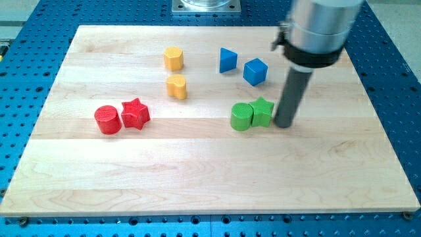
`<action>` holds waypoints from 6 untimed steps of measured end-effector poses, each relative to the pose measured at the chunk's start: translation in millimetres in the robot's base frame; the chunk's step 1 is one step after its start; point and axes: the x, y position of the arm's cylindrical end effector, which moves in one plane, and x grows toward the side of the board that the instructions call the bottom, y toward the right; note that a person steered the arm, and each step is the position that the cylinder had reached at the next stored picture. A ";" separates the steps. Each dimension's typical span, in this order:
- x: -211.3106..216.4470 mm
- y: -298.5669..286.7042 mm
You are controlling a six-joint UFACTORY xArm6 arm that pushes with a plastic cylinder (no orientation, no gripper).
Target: Separate the green star from the green circle
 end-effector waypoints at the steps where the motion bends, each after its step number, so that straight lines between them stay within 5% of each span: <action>1: 0.0 -45.2; 3: 17.7 -85.1; 4: 61.1 -90.0; 6: 34.6 -148.6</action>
